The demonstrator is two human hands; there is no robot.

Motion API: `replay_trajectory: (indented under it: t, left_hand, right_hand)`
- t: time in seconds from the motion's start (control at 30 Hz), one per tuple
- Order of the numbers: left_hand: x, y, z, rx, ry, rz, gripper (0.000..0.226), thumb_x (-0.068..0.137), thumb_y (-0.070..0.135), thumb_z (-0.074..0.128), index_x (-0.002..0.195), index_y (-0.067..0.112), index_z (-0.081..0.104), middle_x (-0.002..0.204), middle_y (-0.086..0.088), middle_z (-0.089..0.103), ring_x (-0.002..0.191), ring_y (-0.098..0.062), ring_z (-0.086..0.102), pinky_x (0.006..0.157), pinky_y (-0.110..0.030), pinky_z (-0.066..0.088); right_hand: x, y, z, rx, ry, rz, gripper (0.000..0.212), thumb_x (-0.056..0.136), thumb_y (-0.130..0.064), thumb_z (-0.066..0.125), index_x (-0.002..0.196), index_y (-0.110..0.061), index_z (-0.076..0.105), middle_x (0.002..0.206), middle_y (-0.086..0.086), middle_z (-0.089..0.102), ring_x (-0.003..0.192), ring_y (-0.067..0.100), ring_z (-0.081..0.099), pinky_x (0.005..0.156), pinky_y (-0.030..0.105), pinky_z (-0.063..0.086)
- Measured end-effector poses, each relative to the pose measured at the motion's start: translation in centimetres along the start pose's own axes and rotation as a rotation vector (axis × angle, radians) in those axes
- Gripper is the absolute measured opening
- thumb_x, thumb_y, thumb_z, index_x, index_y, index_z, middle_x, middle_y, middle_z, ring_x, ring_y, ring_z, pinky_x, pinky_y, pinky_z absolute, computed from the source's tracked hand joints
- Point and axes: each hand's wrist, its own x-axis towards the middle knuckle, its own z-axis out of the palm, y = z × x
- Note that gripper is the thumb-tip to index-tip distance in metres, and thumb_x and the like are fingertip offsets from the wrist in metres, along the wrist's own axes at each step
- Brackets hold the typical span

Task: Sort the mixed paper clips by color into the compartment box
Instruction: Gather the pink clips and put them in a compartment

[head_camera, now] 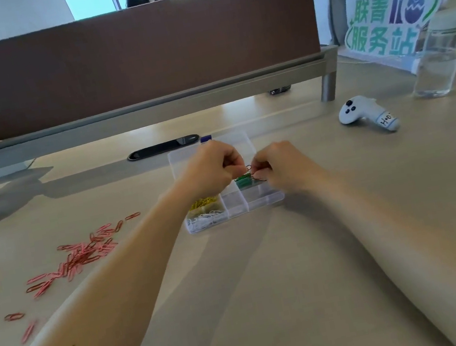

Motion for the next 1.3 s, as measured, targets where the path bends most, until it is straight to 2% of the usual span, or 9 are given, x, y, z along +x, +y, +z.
replay_trajectory:
  t: [0.07,0.17,0.3,0.4,0.57,0.7,0.87,1.03,1.3]
  left_hand:
    - [0.6,-0.3,0.4,0.022,-0.006,0.001,0.009,0.087,0.01,0.065,0.079,0.015,0.066,0.07,0.007,0.058,0.064,-0.008,0.053,0.058,-0.012,0.038]
    - [1.4,-0.2,1.0,0.055,-0.034,0.012,0.008,0.086,0.011,0.067,0.08,0.015,0.068,0.07,0.007,0.06,0.064,-0.007,0.054,0.059,-0.011,0.039]
    - [1.9,-0.2,1.4,0.06,-0.05,0.02,0.004,0.085,0.013,0.069,0.081,0.015,0.07,0.071,0.006,0.063,0.066,-0.008,0.057,0.062,-0.012,0.043]
    - [2.0,0.1,1.7,0.05,-0.049,0.042,0.003,0.082,0.013,0.072,0.084,0.014,0.073,0.074,0.004,0.067,0.067,-0.009,0.061,0.064,-0.013,0.047]
    - [1.8,0.2,1.8,0.011,-0.025,0.061,0.009,0.082,0.009,0.071,0.09,0.011,0.074,0.08,0.003,0.068,0.07,-0.006,0.064,0.066,-0.008,0.048]
    - [0.9,-0.2,1.0,-0.029,0.003,0.056,0.009,0.083,0.008,0.071,0.091,0.011,0.074,0.084,0.001,0.069,0.074,-0.008,0.065,0.074,-0.015,0.054]
    - [-2.0,-2.2,-1.6,0.004,0.013,0.013,0.009,0.083,0.012,0.072,0.092,0.014,0.073,0.086,0.004,0.069,0.075,-0.004,0.065,0.072,-0.011,0.053]
    - [-7.4,-6.4,-5.5,0.067,0.042,-0.129,0.009,0.082,0.015,0.072,0.09,0.019,0.072,0.083,0.009,0.069,0.074,-0.002,0.064,0.064,-0.008,0.048]
    - [-14.4,-11.7,-8.1,0.068,-0.015,-0.372,0.012,0.077,0.025,0.077,0.089,0.026,0.072,0.09,0.011,0.07,0.081,-0.005,0.064,0.077,-0.024,0.054]
  right_hand:
    - [0.1,-0.1,0.1,-0.02,-0.007,-0.018,0.018,0.09,-0.014,0.065,0.105,-0.013,0.075,0.099,0.005,0.073,0.082,0.019,0.062,0.079,0.032,0.05]
    - [0.0,0.7,-0.1,0.007,-0.002,-0.029,0.019,0.09,-0.018,0.065,0.106,-0.016,0.075,0.099,0.003,0.074,0.08,0.016,0.061,0.076,0.027,0.047]
    - [-0.3,1.8,-0.1,0.194,0.029,-0.007,0.018,0.092,-0.017,0.062,0.102,-0.014,0.077,0.094,0.001,0.074,0.076,0.009,0.062,0.071,0.018,0.046]
    - [-0.6,2.3,0.0,0.286,0.071,0.051,0.019,0.093,-0.015,0.06,0.1,-0.014,0.077,0.09,-0.003,0.073,0.072,0.002,0.061,0.072,0.021,0.049]
    - [-1.0,2.4,0.1,0.304,0.063,0.082,0.02,0.093,-0.012,0.059,0.105,-0.012,0.075,0.091,-0.004,0.071,0.072,-0.002,0.058,0.068,0.009,0.043]
    - [-1.1,2.3,0.2,0.297,0.077,0.105,0.02,0.093,-0.012,0.059,0.104,-0.012,0.075,0.096,0.001,0.074,0.072,-0.001,0.059,0.066,0.008,0.043]
    - [-1.2,-0.1,-0.5,0.297,0.224,-0.002,0.017,0.092,-0.013,0.062,0.102,-0.011,0.075,0.094,-0.001,0.072,0.074,0.0,0.058,0.068,0.006,0.043]
    - [-1.1,-5.3,-0.1,0.293,0.08,-0.164,0.013,0.09,-0.014,0.066,0.098,-0.01,0.076,0.085,-0.004,0.07,0.069,-0.003,0.059,0.065,0.002,0.043]
    - [1.0,-12.9,2.7,0.119,-0.302,-0.265,0.019,0.084,-0.015,0.074,0.102,-0.012,0.075,0.096,-0.002,0.072,0.078,0.003,0.062,0.075,0.015,0.049]
